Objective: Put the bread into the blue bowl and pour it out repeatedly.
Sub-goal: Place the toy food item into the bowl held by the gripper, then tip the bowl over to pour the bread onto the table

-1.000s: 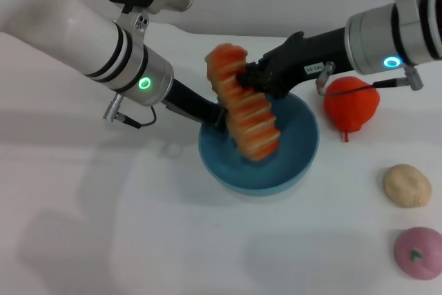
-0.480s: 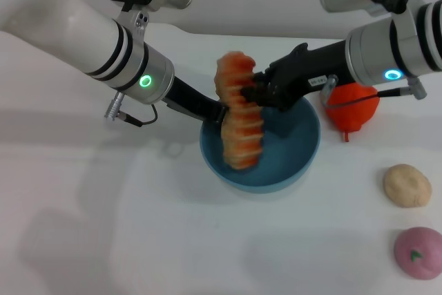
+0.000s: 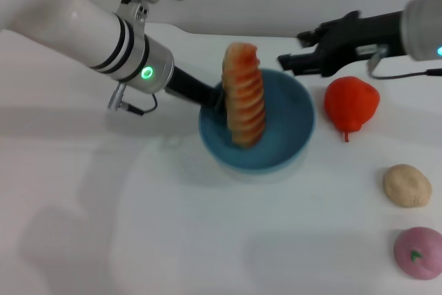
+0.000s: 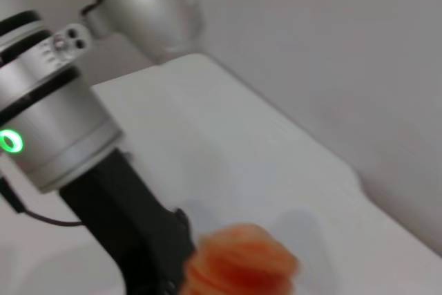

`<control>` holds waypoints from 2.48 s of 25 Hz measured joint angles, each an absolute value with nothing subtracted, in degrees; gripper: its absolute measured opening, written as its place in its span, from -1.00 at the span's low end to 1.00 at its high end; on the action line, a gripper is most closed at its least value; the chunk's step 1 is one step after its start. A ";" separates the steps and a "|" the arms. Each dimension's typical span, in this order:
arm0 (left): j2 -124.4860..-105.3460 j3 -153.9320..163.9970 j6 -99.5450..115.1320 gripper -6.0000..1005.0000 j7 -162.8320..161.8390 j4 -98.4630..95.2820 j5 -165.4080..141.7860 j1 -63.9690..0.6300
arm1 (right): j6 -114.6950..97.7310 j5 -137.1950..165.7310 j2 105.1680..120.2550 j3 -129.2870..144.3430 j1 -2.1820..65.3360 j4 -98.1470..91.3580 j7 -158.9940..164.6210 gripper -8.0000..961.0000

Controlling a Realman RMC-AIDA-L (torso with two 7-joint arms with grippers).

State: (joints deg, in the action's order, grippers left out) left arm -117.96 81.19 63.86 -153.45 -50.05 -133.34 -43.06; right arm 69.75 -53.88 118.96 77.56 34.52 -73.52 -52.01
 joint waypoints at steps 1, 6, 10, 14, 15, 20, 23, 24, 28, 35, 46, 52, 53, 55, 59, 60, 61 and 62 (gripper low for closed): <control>-117.95 81.50 62.52 -0.99 -153.34 -50.04 -133.41 -43.08 | 69.87 -53.81 119.01 75.98 33.86 -73.90 -51.83 0.01; -118.18 89.54 48.57 -0.99 -153.23 -49.56 -133.58 -42.82 | 69.03 -55.88 119.20 68.25 31.25 -73.43 -51.66 0.19; -118.50 99.28 36.68 -0.99 -153.51 -47.13 -133.42 -43.80 | 68.93 -60.10 119.22 62.58 29.11 -71.55 -51.97 0.19; -118.94 106.15 25.02 -0.99 -155.16 -41.65 -130.74 -45.82 | 69.38 -65.76 119.10 58.25 27.31 -67.83 -52.10 0.19; -118.98 107.67 22.11 -0.99 -155.64 -40.20 -129.69 -46.20 | 69.56 -67.43 119.02 57.32 26.82 -66.89 -52.31 0.19; -119.05 113.14 11.10 -0.99 -156.19 -35.49 -123.89 -47.02 | 71.66 -73.95 119.10 54.66 24.12 -64.40 -56.21 0.19; -119.09 117.09 4.57 -0.99 -156.20 -34.61 -120.43 -46.47 | 72.58 -76.18 119.19 54.42 23.25 -63.08 -57.91 0.19; -119.10 118.46 2.47 -0.99 -156.21 -34.33 -119.34 -46.30 | 72.81 -76.46 119.16 54.43 23.18 -62.52 -58.15 0.19; -119.09 126.23 -8.44 -0.99 -155.77 -32.97 -115.52 -45.80 | 73.03 -76.59 119.07 54.88 23.16 -61.48 -58.20 0.19; -119.09 140.67 -32.22 -0.99 -150.82 -33.06 -114.89 -42.62 | 73.57 -76.63 119.19 54.77 22.83 -61.08 -58.22 0.19; -119.09 145.56 -42.77 -0.99 -135.61 -34.23 -115.06 -41.55 | 73.57 -76.65 119.22 55.03 22.95 -59.67 -58.39 0.19; -119.09 145.37 -44.02 -0.99 -131.29 -33.65 -114.96 -42.49 | 74.90 -77.71 119.27 54.04 21.79 -59.65 -58.95 0.19; -119.09 145.30 -44.67 -0.99 -130.36 -33.37 -114.93 -42.54 | 75.01 -77.86 119.27 53.11 21.12 -59.64 -58.95 0.19; -119.09 145.54 -46.72 -0.99 -127.45 -32.83 -114.97 -42.58 | 75.04 -77.87 119.27 52.65 20.84 -59.57 -58.95 0.19; -119.09 145.66 -48.85 -0.99 -123.61 -32.56 -114.96 -42.41 | 75.05 -77.89 119.19 49.98 19.97 -58.57 -58.97 0.19; -119.09 145.65 -49.12 -0.99 -122.84 -32.48 -114.97 -42.38 | 75.05 -77.89 119.15 49.28 19.85 -58.18 -58.98 0.19; -119.09 145.70 -49.52 -0.99 -121.65 -32.35 -115.03 -42.32 | 75.05 -77.88 119.10 48.61 19.73 -57.86 -58.97 0.19; -119.09 145.89 -49.94 -0.99 -120.46 -32.27 -115.13 -42.26 | 75.05 -77.82 119.08 48.13 19.59 -57.61 -58.97 0.19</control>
